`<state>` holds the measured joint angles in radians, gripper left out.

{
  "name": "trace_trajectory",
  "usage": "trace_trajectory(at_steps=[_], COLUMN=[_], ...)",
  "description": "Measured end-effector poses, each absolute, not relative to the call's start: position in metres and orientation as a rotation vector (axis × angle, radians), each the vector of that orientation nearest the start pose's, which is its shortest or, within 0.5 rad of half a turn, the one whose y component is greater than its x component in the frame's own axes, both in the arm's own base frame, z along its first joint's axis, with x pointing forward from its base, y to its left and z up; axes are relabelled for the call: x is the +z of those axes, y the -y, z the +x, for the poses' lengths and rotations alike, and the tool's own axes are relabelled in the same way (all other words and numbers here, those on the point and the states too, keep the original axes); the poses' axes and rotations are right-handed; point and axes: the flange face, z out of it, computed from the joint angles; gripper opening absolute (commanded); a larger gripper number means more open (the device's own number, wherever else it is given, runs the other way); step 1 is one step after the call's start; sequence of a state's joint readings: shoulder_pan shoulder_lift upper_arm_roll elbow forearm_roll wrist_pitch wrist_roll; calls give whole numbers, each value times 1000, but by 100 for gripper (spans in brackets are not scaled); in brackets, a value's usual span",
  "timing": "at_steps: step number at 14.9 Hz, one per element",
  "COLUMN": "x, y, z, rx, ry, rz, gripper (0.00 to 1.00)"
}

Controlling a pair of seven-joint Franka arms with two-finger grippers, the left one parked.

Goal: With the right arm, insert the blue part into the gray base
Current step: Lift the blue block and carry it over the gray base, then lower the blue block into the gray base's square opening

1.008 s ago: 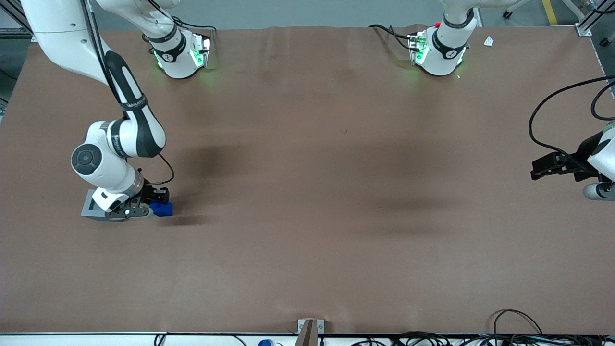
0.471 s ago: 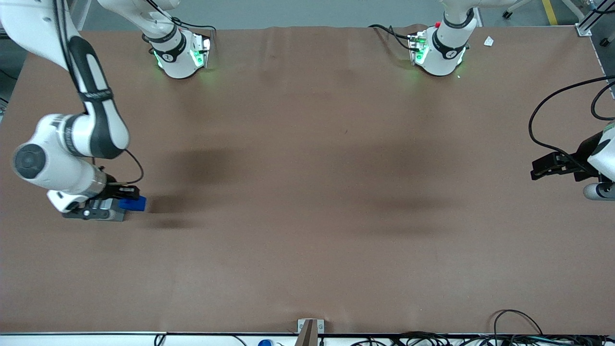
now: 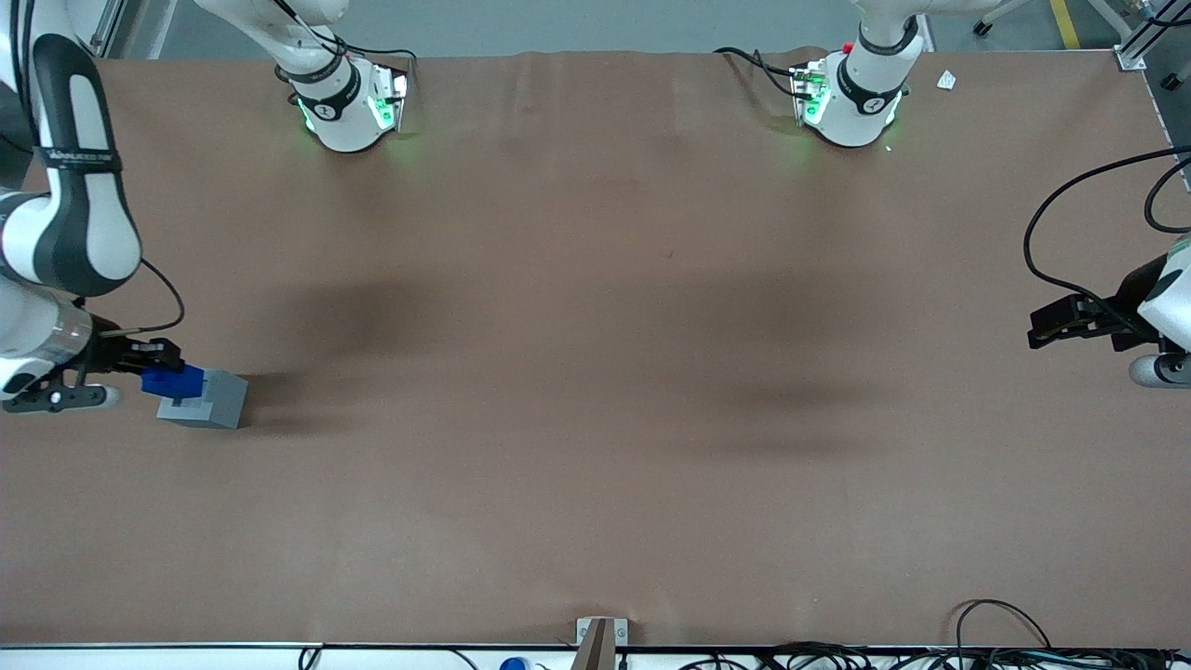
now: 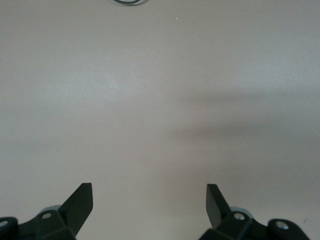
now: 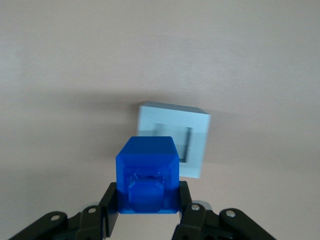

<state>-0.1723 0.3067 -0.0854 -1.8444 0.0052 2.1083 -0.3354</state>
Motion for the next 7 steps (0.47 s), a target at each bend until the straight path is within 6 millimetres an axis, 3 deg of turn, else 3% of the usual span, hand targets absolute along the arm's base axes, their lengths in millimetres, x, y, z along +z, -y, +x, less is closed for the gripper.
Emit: trace_trajectory(at_steps=[3, 7], x=[349, 315], y=[162, 166], z=[609, 614], rx=[82, 135], ry=[114, 101], rz=[-3145, -3136], gripper=[0, 0])
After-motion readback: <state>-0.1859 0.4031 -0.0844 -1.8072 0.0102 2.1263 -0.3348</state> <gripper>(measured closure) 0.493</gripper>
